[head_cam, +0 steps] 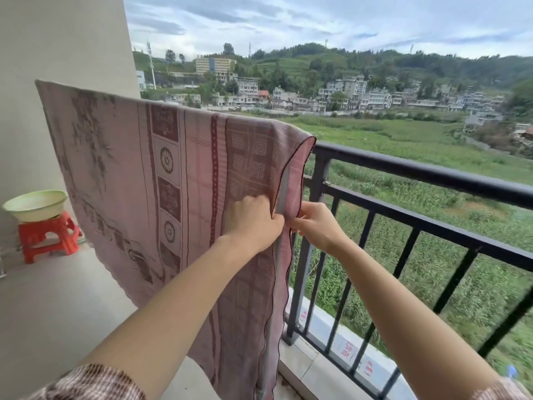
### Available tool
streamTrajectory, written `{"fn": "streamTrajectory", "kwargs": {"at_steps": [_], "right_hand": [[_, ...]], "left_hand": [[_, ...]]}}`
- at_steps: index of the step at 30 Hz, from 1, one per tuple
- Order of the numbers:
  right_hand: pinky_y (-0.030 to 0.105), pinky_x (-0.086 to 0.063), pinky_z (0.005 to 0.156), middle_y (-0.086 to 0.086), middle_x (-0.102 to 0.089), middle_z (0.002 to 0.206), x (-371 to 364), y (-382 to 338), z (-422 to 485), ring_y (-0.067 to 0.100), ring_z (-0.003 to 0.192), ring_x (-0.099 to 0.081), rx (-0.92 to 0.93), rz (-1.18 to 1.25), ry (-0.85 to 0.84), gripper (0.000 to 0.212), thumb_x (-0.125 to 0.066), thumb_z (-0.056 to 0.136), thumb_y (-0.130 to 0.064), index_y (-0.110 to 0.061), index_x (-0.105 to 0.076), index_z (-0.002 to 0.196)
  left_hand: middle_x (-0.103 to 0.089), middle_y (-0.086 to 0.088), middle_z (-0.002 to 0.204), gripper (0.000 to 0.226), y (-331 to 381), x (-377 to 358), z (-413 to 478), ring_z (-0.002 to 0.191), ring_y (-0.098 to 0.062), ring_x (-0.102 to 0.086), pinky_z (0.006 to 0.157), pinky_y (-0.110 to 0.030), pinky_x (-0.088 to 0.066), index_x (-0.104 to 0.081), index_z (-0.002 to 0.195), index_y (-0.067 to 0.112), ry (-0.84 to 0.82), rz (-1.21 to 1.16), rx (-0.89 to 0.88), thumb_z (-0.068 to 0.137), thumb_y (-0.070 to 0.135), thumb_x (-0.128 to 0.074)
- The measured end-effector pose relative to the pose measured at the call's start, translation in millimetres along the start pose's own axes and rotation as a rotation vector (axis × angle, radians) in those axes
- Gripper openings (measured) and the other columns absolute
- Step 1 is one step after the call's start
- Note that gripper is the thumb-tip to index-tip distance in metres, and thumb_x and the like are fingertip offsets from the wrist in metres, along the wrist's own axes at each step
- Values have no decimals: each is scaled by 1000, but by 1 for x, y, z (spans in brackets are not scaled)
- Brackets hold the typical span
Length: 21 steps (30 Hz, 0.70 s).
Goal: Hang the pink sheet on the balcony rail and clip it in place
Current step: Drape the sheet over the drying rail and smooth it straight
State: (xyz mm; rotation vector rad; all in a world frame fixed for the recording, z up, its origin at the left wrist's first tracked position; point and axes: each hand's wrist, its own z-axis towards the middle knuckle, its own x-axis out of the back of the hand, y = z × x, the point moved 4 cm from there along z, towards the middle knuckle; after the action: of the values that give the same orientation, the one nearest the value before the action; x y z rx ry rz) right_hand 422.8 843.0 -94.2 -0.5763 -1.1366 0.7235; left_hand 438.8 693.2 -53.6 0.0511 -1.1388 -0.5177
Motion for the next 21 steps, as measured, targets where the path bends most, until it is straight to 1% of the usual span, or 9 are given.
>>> {"fn": "streamTrajectory", "kwargs": {"at_steps": [2, 5, 7, 9, 11, 13, 16, 18, 21], "right_hand": [[27, -49, 61, 9, -71, 68, -2, 4, -5, 19, 61, -66, -11, -68, -53, 20, -61, 87, -13, -1, -69, 74], [28, -54, 64, 12, -72, 67, 13, 9, -11, 17, 59, -67, -35, -9, 7, 21, -62, 87, -9, -1, -70, 71], [35, -56, 64, 11, -71, 66, 15, 8, -15, 14, 57, -64, -25, -35, 15, 22, -63, 85, -11, -1, -70, 67], [39, -56, 62, 9, -69, 59, 9, 4, -21, 19, 53, -63, -10, -171, -37, 27, -64, 81, -19, -1, -68, 60], [38, -58, 62, 8, -68, 55, 5, -1, -28, 23, 54, -67, -38, -214, -129, 27, -62, 77, -19, -3, -68, 56], [34, -58, 62, 13, -69, 58, 1, -9, -36, 23, 54, -67, -60, -127, -254, 25, -60, 75, -16, 2, -69, 61], [23, -45, 55, 22, -67, 71, -18, -37, -43, 13, 53, -53, 25, -67, -401, 28, -60, 78, -21, 6, -68, 73], [22, -47, 58, 10, -69, 75, -40, -55, -37, 10, 58, -55, 101, -99, -421, 18, -59, 83, -19, -8, -72, 77], [25, -54, 73, -5, -71, 83, -86, -76, -14, 6, 77, -64, 162, -150, -390, 15, -57, 86, -20, -17, -73, 86]], "left_hand": [[-58, -7, 75, 20, -5, -16, -6, 73, -31, -56, 60, -30, -40, -51, 75, 11, -111, -97, -5, 87, 28, -50], [-46, 2, 56, 29, -12, -28, -9, 58, -24, -46, 50, -29, -31, -41, 59, 18, -173, -433, -17, 84, 22, -54], [-51, 2, 59, 23, -14, -34, -11, 60, -23, -49, 54, -32, -36, -45, 62, 19, -195, -532, -51, 82, 19, -56], [-57, 4, 70, 14, -14, -41, -14, 68, -19, -53, 63, -35, -45, -50, 72, 24, -273, -576, -100, 82, 17, -58], [-60, 4, 81, 16, -19, -50, -18, 75, -15, -56, 69, -34, -48, -54, 82, 27, -371, -570, -142, 79, 12, -60], [-61, 4, 86, 21, -34, -58, -19, 76, -12, -56, 68, -28, -46, -56, 88, 26, -410, -534, -154, 79, 7, -59], [-57, 13, 74, 19, -75, -62, -16, 66, -8, -52, 59, -23, -42, -58, 85, 23, -340, -486, -79, 82, 5, -56], [-55, 13, 74, 17, -109, -64, -12, 68, -11, -54, 61, -26, -44, -60, 81, 19, -272, -449, 2, 82, 3, -56], [-60, 3, 83, 19, -171, -64, -5, 79, -17, -58, 67, -27, -46, -62, 80, 18, -225, -409, 159, 82, 1, -55]]}}
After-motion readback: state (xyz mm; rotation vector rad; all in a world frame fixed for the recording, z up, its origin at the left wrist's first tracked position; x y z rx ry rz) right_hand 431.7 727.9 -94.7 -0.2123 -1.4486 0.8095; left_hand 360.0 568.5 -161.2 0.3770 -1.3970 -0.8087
